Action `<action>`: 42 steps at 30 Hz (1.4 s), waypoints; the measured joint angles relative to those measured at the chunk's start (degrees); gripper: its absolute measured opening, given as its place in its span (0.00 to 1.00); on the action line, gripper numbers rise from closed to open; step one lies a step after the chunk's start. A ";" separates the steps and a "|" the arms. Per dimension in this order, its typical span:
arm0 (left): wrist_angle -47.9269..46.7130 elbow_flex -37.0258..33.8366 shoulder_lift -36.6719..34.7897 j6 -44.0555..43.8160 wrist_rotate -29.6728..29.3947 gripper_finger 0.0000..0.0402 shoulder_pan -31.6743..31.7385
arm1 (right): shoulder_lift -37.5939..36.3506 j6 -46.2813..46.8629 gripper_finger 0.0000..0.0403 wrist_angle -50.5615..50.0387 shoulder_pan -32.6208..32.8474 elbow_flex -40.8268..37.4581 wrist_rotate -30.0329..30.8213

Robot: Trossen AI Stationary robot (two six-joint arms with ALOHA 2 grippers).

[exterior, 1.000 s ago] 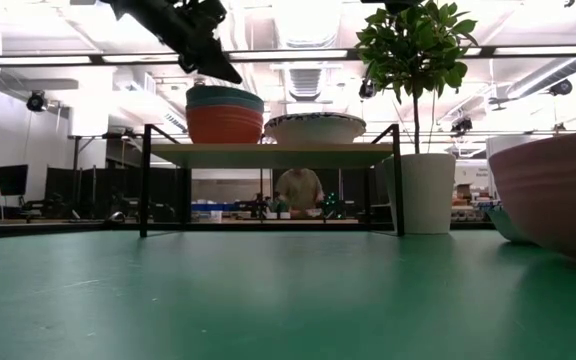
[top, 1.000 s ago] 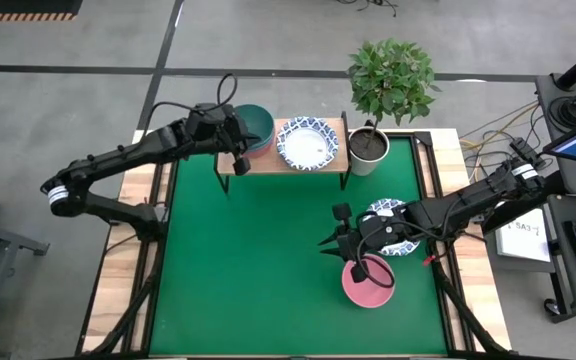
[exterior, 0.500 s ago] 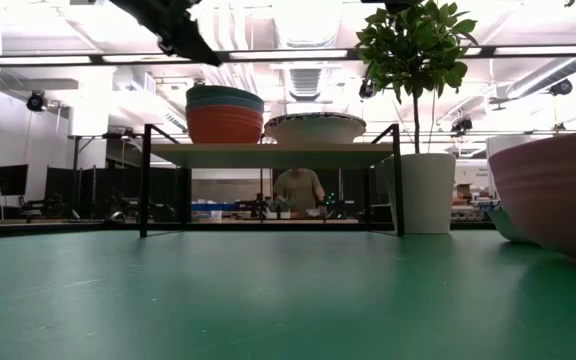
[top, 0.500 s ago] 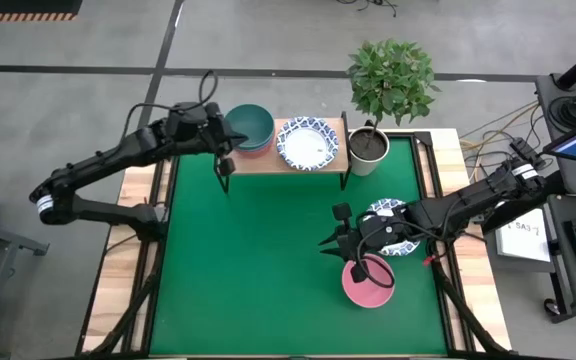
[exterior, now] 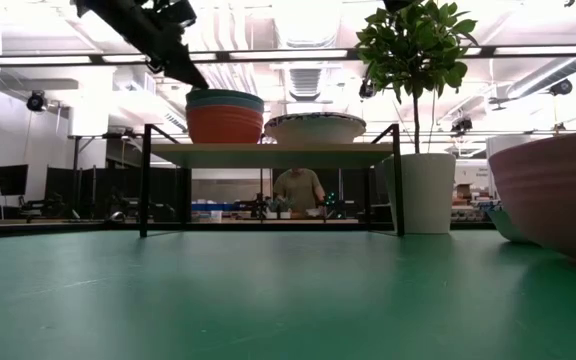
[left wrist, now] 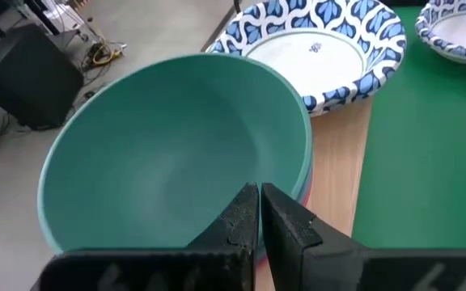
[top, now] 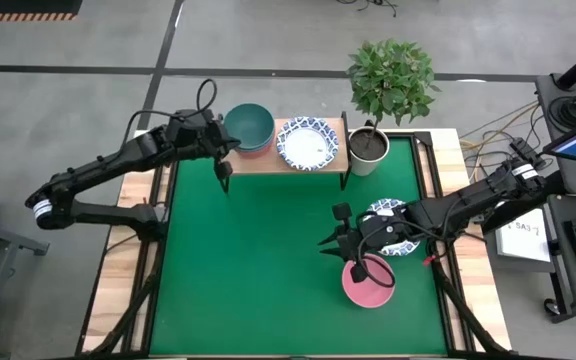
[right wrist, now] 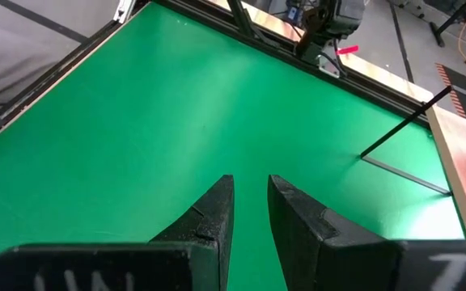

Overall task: Place and stack bowls onto a shelf
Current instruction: Stack the green bowl on top of the blue bowl on the shelf, then stack the white patterned bowl on top of the other white patterned bowls on the shelf

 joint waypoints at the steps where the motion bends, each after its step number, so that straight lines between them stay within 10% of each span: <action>1: 0.15 -0.01 -0.01 -0.04 0.00 0.00 0.00 | 0.00 0.01 0.17 0.00 0.01 0.00 0.00; 13: 0.39 -0.85 -9.08 -9.26 4.57 0.00 -5.70 | 0.00 11.56 0.17 0.33 0.00 0.00 0.20; 26: 22.35 -21.74 -19.63 -21.29 -0.67 0.00 -32.70 | 1.39 44.50 0.17 -15.64 -5.00 5.59 8.46; 42: 24.63 -25.57 -19.13 -22.18 -11.58 0.00 -44.02 | 14.36 65.82 0.17 -45.35 -11.04 15.24 -6.77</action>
